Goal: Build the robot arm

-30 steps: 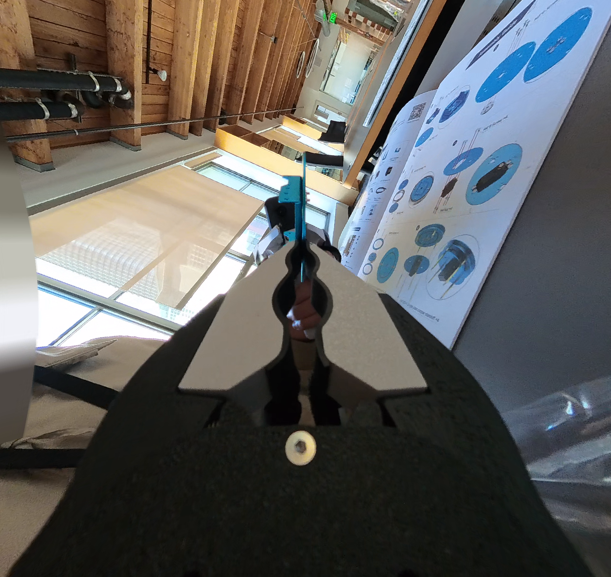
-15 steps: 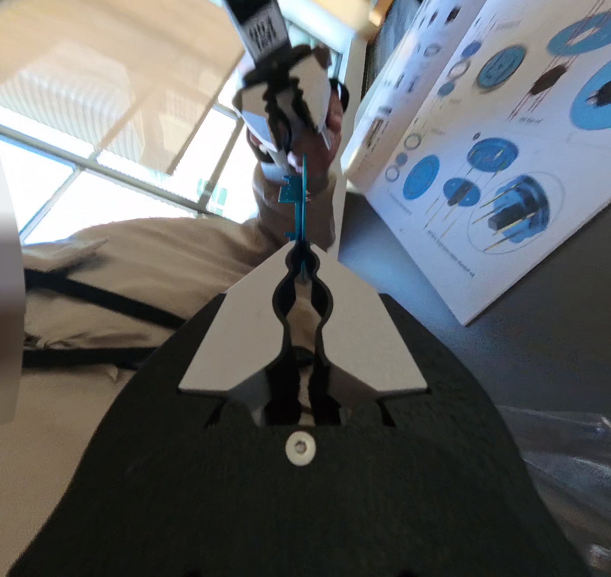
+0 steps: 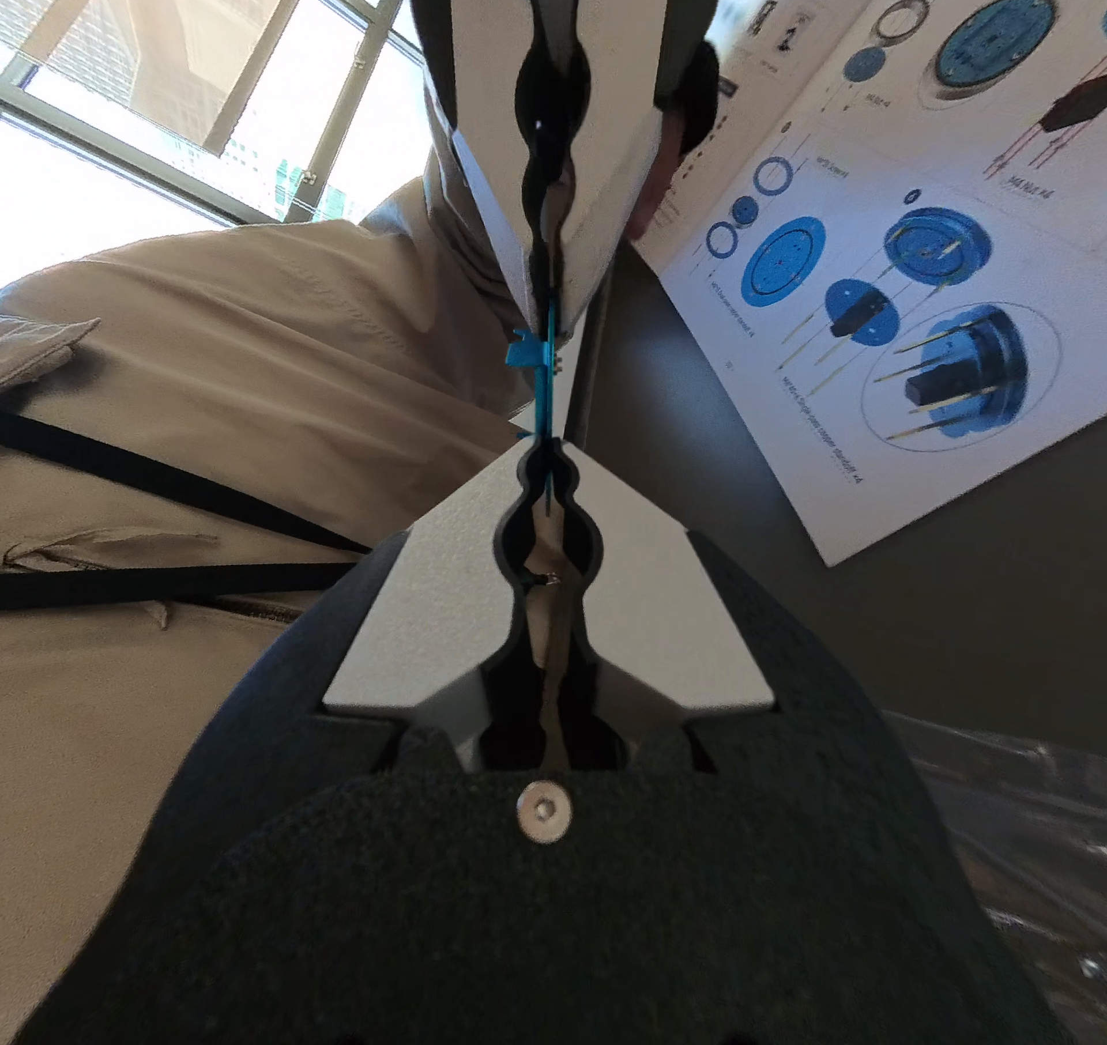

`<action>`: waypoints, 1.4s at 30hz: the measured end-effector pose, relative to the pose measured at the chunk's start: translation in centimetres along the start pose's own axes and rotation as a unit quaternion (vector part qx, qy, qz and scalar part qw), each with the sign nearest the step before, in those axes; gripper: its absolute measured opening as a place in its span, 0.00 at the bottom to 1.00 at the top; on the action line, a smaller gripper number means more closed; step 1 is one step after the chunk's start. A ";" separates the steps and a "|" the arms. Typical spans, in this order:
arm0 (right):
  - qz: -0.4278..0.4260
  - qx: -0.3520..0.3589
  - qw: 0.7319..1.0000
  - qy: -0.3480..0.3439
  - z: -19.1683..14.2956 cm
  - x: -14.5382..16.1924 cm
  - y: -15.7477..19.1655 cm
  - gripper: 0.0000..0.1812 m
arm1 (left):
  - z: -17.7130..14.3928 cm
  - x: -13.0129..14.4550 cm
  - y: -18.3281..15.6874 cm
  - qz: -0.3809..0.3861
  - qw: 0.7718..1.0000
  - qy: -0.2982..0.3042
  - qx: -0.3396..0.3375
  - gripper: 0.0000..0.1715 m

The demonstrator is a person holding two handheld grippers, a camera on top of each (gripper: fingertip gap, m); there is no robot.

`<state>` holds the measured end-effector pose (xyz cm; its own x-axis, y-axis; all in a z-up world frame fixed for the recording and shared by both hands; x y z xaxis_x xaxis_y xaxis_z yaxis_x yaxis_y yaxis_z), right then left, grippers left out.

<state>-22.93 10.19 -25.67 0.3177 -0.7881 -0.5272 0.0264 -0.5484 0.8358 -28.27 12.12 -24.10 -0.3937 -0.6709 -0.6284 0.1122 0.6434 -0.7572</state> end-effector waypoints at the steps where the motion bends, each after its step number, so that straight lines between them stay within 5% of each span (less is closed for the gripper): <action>1: 0.001 0.002 1.000 -0.005 -0.2 -0.2 -0.2 0.00 | 0.0 0.2 0.1 -0.002 1.000 -0.005 -0.002 0.00; 5: 0.029 -0.024 0.997 -0.074 -1.3 -2.3 -0.4 0.00 | 0.2 1.2 -0.2 -0.029 0.998 -0.044 0.022 0.00; 10: 0.047 -0.043 0.995 -0.079 -1.2 -2.4 -0.7 0.00 | 2.0 2.2 -0.3 -0.042 0.994 -0.096 0.030 0.01; 17: 0.002 -0.013 0.987 -0.158 -2.3 -4.7 -1.0 0.06 | 2.0 1.4 0.2 -0.050 0.970 -0.233 -0.043 0.00; 22: -0.065 0.069 0.964 -0.249 -6.2 -6.5 -1.5 0.10 | 0.1 1.9 0.6 -0.102 0.927 -0.348 -0.100 0.00; 28: -0.092 0.104 0.948 -0.285 -8.0 -6.0 -1.0 0.06 | -5.1 3.7 2.2 -0.156 0.849 -0.472 -0.177 0.00; 37: -0.104 0.138 0.956 -0.239 -6.3 -4.8 -1.6 0.05 | -11.2 5.4 2.5 -0.164 0.786 -0.539 -0.255 0.00; 42: -0.090 0.139 0.955 -0.246 -6.7 -4.9 -2.2 0.05 | -11.3 5.9 2.8 -0.171 0.777 -0.551 -0.254 0.00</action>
<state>-18.22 17.14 -23.95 -0.1529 -0.6720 -0.7246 -0.2361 -0.6871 0.6871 -40.60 14.13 -27.90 0.7291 -0.5631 -0.3889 -0.3114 0.2330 -0.9213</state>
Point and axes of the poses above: each gripper's, where its closed fingertips meet, z out along the fingers, x out of its underside, y = z × x across the jaws, the point moved 2 cm from there along -z, back along the fingers, and after that the axes turned 8 degrees about -y, right-handed, at the moved point
